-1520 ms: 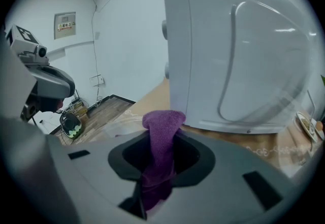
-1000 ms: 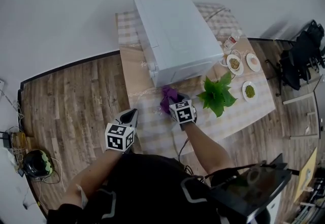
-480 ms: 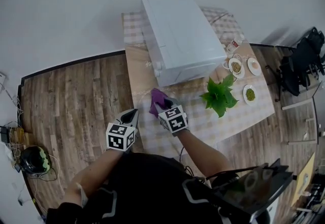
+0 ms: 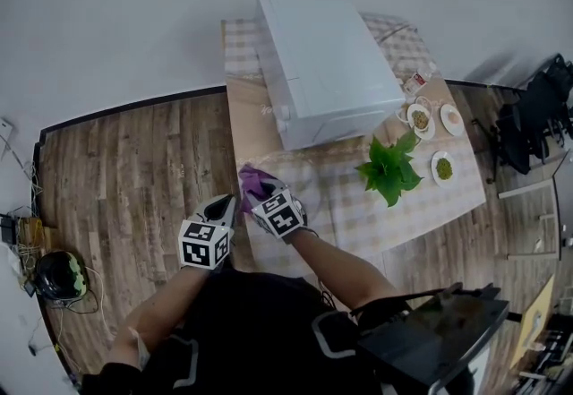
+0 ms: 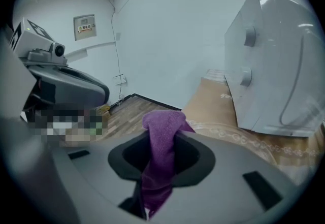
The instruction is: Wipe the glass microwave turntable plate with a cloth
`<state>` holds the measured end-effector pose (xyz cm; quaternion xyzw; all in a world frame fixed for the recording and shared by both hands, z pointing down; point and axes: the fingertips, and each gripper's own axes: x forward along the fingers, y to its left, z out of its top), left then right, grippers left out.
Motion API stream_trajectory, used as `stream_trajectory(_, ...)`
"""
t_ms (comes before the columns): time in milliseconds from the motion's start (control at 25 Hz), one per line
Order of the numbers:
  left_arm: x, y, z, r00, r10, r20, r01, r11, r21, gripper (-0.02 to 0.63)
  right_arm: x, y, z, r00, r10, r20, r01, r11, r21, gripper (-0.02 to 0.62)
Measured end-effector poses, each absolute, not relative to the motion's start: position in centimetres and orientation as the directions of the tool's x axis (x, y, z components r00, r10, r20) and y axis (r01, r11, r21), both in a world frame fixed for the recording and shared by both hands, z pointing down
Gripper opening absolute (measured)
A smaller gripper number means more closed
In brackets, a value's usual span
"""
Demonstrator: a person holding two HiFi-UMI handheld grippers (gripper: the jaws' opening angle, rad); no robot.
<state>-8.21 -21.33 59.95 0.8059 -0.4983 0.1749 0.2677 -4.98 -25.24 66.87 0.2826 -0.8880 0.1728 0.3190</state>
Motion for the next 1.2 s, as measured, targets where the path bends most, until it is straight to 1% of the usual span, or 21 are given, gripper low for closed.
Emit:
stream_trajectory(160,-8.3,-20.9,60.1,0.437,-0.708,0.555,-0.899,-0.359,0.251,0.009,-3.2,-25.8,68.3,-0.608,-0.393,0.69,-0.636,0.761,-0.127,0.101)
stream_trajectory(720,-5.6,-21.6,59.9,0.483,-0.683,0.547,-0.873,-0.423,0.243,0.009,3.8,-27.4,68.6,-0.54,-0.462,0.703,-0.73,0.673,-0.119,0.101)
stream_trajectory(920,-4.7,-21.5,59.8,0.501,-0.672,0.546,-0.862,-0.446,0.242,0.009,7.4,-28.0,68.6,-0.497,-0.495,0.713,-0.774,0.624,-0.105,0.103)
stream_trajectory(1200,-4.1,-21.4,60.0,0.519,-0.657,0.548,-0.851,-0.461,0.253,0.009,12.8,-28.9,68.9,-0.4,-0.548,0.734,-0.844,0.533,-0.062,0.103)
